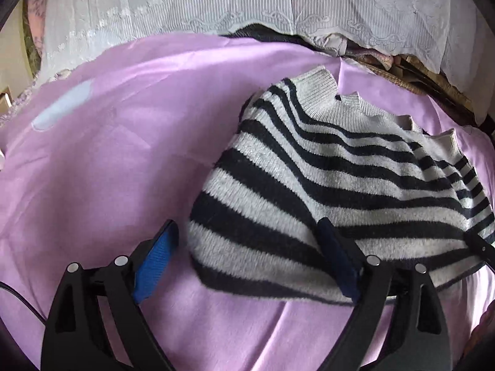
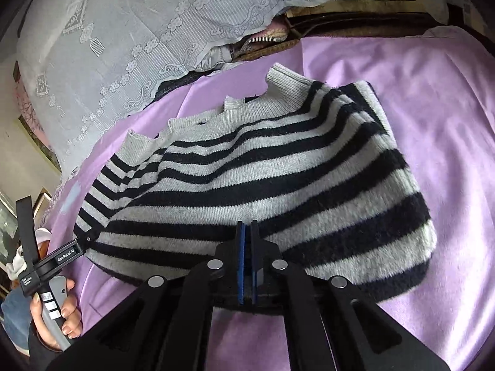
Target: Fold small clothes
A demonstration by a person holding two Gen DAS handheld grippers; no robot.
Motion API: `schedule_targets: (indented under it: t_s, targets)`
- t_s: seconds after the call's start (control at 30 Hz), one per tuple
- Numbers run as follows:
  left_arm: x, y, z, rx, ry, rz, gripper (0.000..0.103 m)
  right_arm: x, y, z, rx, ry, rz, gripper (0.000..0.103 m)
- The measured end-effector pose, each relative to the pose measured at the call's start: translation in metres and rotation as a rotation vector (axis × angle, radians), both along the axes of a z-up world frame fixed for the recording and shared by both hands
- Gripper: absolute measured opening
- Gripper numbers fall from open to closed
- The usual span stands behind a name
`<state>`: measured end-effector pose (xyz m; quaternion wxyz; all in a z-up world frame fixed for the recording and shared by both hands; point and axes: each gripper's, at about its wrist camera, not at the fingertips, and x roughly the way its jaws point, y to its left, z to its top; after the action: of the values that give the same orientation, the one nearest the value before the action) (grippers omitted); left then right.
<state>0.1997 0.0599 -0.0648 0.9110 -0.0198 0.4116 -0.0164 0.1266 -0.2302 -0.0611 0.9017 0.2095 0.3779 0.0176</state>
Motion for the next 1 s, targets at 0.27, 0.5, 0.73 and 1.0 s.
schedule_targets:
  t_s: [0.27,0.5,0.73,1.0]
  targets:
    - [-0.027,-0.019,0.034,-0.014,-0.118,-0.034,0.085,-0.016,0.020,0.029,-0.055,-0.093,-0.012,0.008]
    - [-0.031,-0.098,0.023,0.174,-0.098,-0.161,0.086,0.009,0.073,0.014,-0.210,0.003,0.104,0.010]
    - [-0.047,-0.107,0.006,0.254,-0.067,-0.205,0.086,-0.003,0.079,0.006,-0.264,0.038,0.118,0.011]
    - [-0.057,-0.076,0.030,0.049,-0.152,-0.199,0.086,-0.017,0.061,0.022,-0.183,-0.047,0.070,0.011]
